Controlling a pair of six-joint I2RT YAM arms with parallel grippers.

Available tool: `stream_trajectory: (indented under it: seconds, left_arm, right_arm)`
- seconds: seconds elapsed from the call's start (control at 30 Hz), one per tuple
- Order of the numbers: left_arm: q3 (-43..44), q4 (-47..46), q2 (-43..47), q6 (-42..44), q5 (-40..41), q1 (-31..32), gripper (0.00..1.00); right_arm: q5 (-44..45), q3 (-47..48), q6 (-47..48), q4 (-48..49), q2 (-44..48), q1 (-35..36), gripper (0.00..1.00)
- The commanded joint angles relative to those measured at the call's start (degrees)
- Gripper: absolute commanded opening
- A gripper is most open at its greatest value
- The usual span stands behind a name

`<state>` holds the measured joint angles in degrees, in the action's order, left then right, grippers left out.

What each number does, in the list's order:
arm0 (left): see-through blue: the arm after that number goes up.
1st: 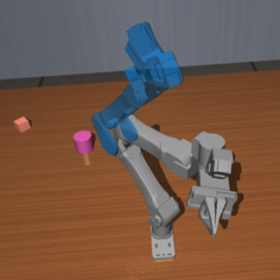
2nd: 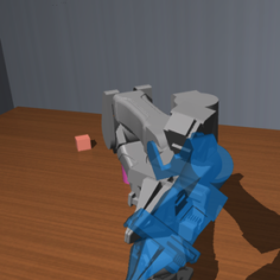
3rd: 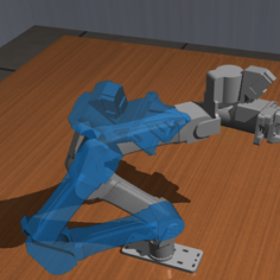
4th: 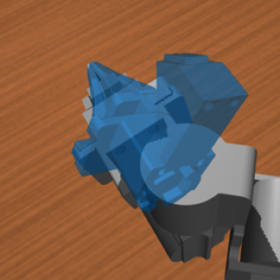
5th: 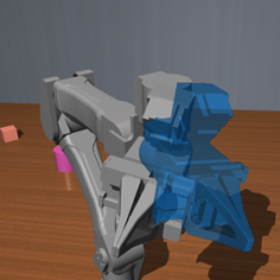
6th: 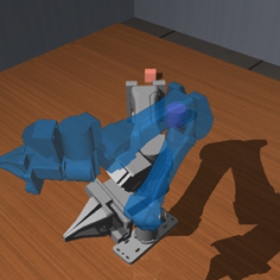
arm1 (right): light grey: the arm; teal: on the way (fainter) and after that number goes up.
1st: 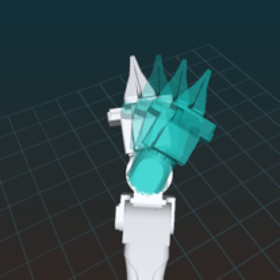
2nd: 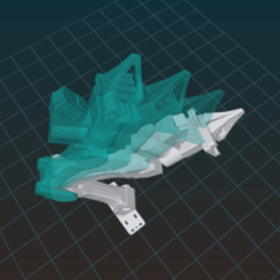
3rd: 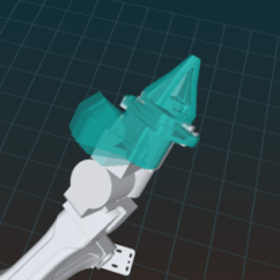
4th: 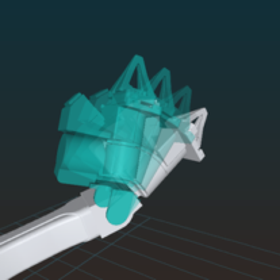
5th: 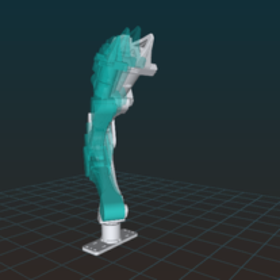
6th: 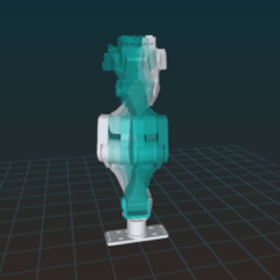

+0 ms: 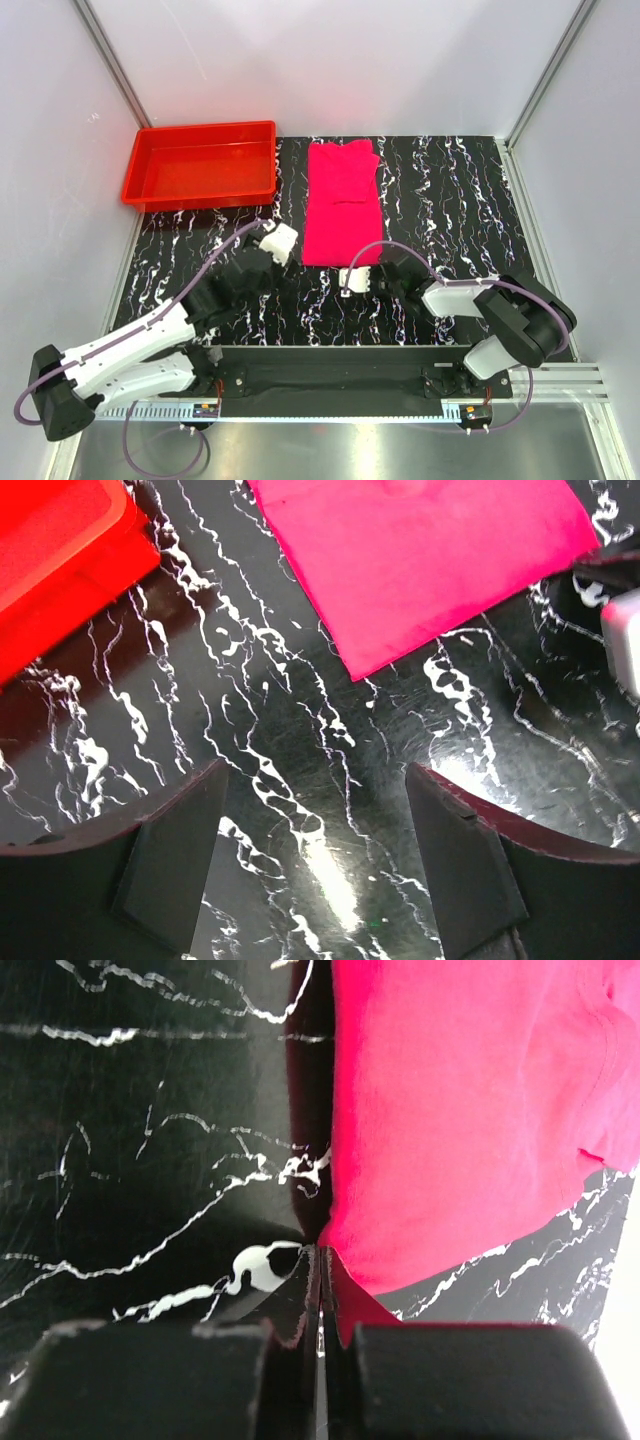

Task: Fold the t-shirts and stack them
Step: Fold the tshirt

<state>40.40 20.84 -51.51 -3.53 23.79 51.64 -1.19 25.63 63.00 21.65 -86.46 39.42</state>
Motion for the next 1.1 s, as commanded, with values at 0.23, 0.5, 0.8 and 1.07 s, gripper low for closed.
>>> stream_trajectory:
  seconds: [0.23,0.5,0.8,1.07]
  left_arm:
    - [-5.6,-5.46,0.89,16.45,-6.64,1.89,0.75]
    - [-6.57,-19.33,-14.29,14.53,-15.09,1.98,0.78]
    - [-8.14,-27.43,-10.39,-6.37,-22.47,-5.58,0.8]
    - [-0.51,-8.46,-1.49,-23.25,-23.43,-9.26,0.84]
  right_arm:
    - [-7.24,-1.37,-3.41,-3.36,6.19,0.57,0.0]
    - [-10.5,-2.87,-2.01,-1.87,9.64,0.57,0.0]
    - [-5.15,-4.53,-9.21,-3.36,17.27,0.57,0.38]
    - [0.82,2.22,-39.58,-19.35,32.22,0.57,0.68]
